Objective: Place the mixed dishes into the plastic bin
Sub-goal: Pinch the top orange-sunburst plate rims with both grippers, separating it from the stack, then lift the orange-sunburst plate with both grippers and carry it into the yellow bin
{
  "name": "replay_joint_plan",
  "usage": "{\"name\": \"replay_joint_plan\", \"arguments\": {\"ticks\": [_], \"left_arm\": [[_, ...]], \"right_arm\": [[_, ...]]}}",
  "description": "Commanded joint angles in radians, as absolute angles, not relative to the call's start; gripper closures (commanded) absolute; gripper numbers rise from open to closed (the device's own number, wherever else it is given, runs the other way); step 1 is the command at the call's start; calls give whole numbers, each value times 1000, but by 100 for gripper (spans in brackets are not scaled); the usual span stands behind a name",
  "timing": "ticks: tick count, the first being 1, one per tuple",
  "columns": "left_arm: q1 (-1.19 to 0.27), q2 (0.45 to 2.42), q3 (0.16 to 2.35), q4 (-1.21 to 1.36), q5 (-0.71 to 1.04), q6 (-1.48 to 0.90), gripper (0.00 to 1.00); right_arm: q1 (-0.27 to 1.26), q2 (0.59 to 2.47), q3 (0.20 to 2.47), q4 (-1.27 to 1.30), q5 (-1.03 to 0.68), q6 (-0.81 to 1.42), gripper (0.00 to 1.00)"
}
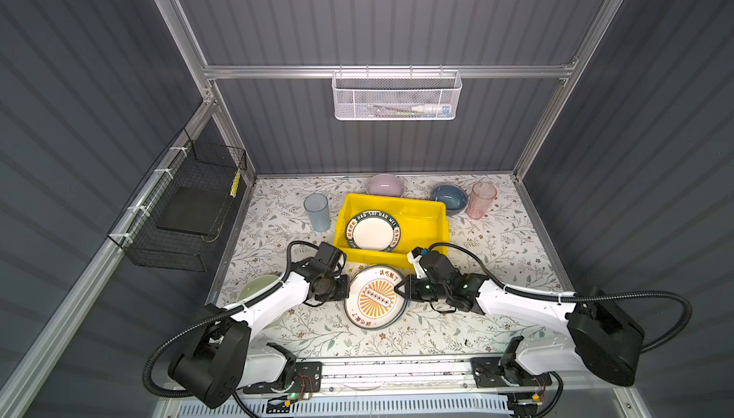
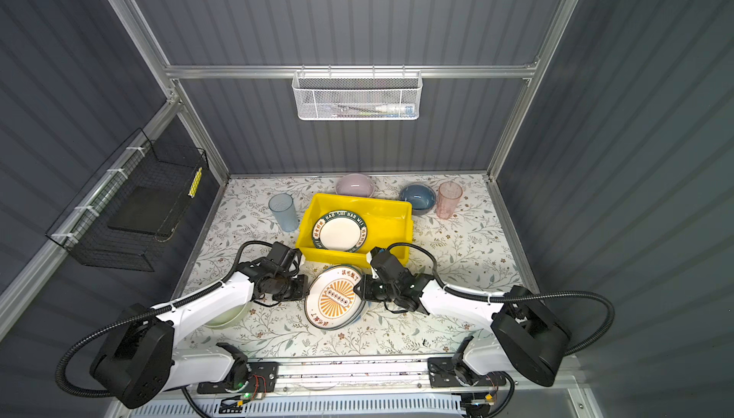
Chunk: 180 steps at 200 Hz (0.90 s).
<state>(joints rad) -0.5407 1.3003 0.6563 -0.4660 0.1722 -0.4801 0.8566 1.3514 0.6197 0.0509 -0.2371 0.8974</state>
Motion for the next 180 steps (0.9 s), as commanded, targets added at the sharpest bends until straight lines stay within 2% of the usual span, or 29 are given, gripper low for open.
{"name": "replay_joint_plan", "arguments": {"ticks": [1, 46, 73, 87, 100, 116, 180], "left_arm": [[-549, 1291, 674, -498, 201, -487, 88], [-549, 1253, 719, -540, 200, -494, 84], [-549, 1225, 773, -601, 187, -492, 79], [-548, 1213, 798, -636, 161, -493, 75], [-549, 1205, 825, -672, 125, -492, 65], [-549, 1194, 845, -689, 86, -489, 59], [-546, 1278, 1046, -741, -68, -429, 50]], "right_arm": [[869, 1348, 633, 54, -239, 902, 84], [862, 1319, 628, 30, -221, 909, 93], [854, 1297, 633, 7, -227, 881, 94], [847, 1282, 638, -16, -226, 862, 95], [837, 1267, 641, -32, -231, 849, 96], [827, 1248, 646, -54, -235, 831, 97], [686, 1167, 735, -132, -385, 680, 99]]}}
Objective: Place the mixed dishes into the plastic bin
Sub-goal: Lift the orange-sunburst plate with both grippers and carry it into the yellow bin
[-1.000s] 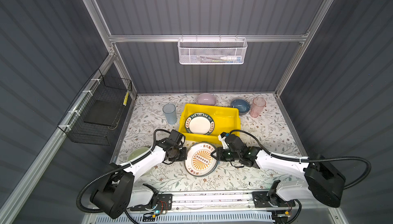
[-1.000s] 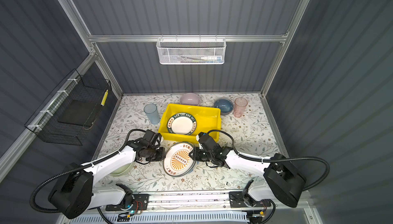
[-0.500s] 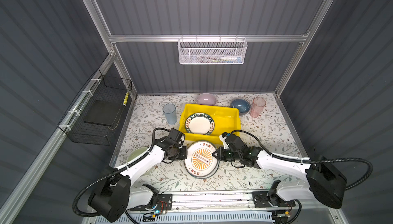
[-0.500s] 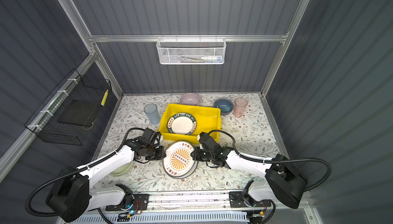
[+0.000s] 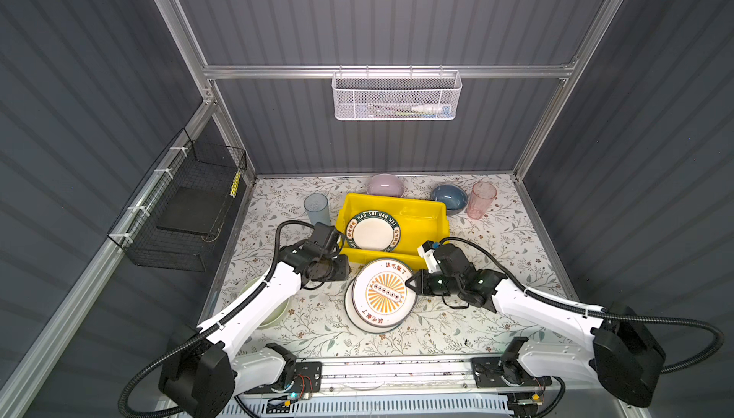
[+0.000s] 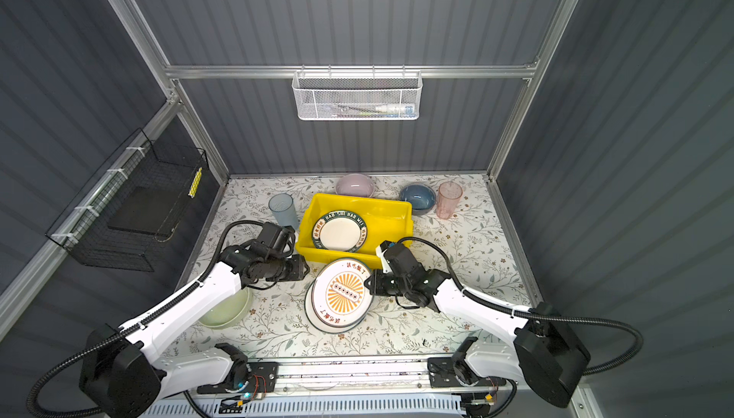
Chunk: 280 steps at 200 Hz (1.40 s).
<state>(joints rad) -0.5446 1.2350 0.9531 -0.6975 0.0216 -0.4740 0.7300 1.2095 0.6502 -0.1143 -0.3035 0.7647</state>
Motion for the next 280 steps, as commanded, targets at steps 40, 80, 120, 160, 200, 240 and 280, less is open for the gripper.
{"name": "replay_joint_plan", "arguments": {"ticks": [40, 80, 120, 160, 200, 240, 280], "left_arm": [[-519, 1389, 1209, -769, -110, -368, 43], [-454, 1467, 1270, -769, -121, -324, 42], [-380, 1474, 1197, -647, -63, -309, 43], [-374, 1555, 1212, -629, -17, -248, 47], [-367, 1631, 1241, -629, -3, -244, 50], [-358, 1681, 1264, -648, -4, -248, 56], [-357, 1686, 1269, -641, 17, -257, 58]], "right_arm": [[616, 1198, 933, -220, -302, 595, 100], [567, 1290, 1078, -218, -236, 607, 100], [535, 1406, 1164, -173, -212, 675, 100], [535, 1519, 1267, -212, -111, 679, 100], [534, 1628, 1348, -264, -44, 681, 100], [541, 1708, 1362, -248, -61, 706, 100], [555, 1775, 1366, -211, -67, 748, 100]]}}
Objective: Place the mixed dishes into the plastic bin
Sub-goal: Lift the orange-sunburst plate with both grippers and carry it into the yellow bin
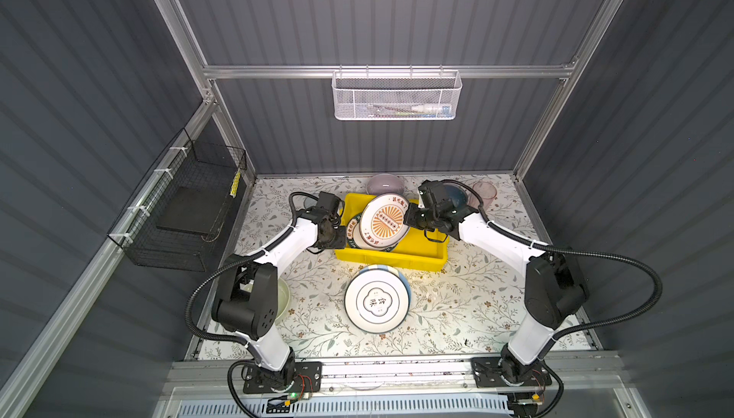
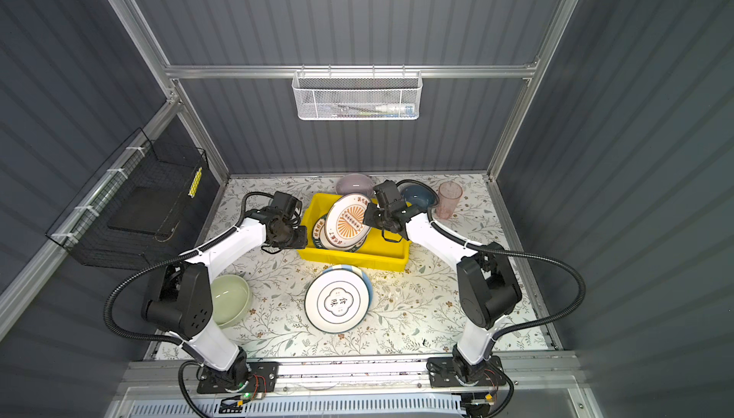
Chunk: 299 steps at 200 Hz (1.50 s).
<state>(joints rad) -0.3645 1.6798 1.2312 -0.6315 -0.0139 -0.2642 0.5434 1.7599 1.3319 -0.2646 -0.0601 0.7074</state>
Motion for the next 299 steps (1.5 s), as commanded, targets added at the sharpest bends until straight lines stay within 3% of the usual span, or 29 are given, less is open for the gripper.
{"name": "replay_joint_plan", "arguments": {"ticks": [1, 115, 184, 205, 299], "left_arm": [[-357, 1686, 1269, -641, 17, -256, 58], [-357, 1672, 1247, -626, 80, -265, 68], [-357, 1655, 1247, -626, 86, -270, 68], [-357, 1648, 1248, -628, 90, -272, 68], [-356, 1635, 1269, -646, 139, -261, 65]], "right_arm": [[555, 1776, 1365, -210, -67, 748, 100], [561, 1943, 1401, -127, -178, 816, 98], [560, 1986, 1415, -135, -222, 831, 80], [561, 1991, 1427, -175, -203, 814, 66], [595, 2025, 1527, -379, -38, 707, 54]]}}
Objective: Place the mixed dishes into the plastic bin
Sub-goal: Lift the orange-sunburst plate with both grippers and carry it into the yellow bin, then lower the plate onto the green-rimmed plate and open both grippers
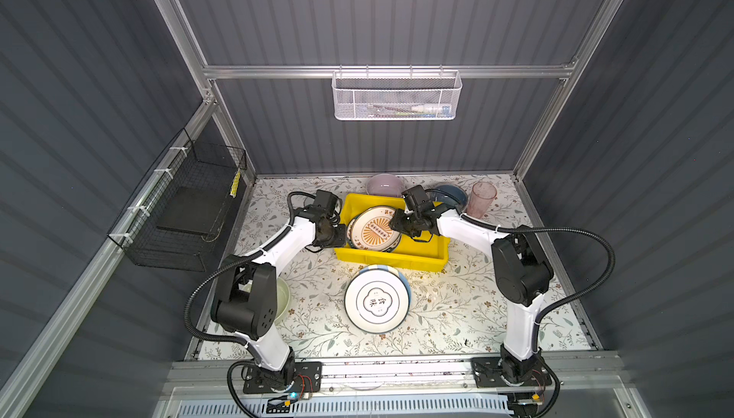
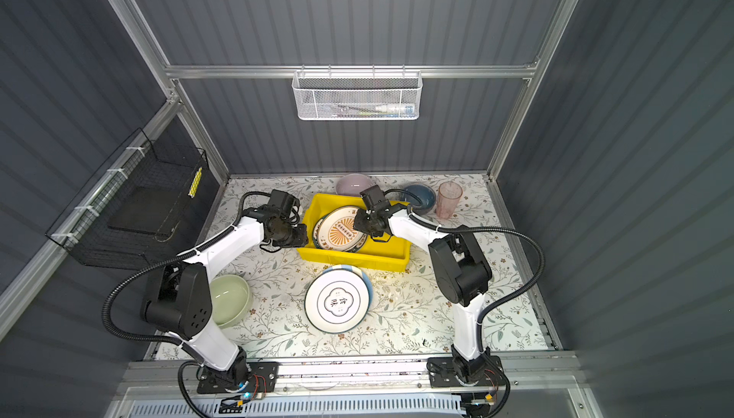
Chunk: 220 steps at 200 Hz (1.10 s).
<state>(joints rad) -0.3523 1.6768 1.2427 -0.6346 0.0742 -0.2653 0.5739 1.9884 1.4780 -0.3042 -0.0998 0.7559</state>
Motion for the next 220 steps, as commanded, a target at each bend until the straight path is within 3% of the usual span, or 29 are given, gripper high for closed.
{"name": "replay_joint_plan", "arguments": {"ticks": [1, 220], "left_arm": [[-357, 1635, 1268, -646, 139, -261, 65], [-357, 1614, 1279, -660, 150, -259, 63]], "right_arm": [[596, 2025, 1529, -381, -37, 705, 53], [628, 2091, 1608, -487, 10, 637, 35]]}}
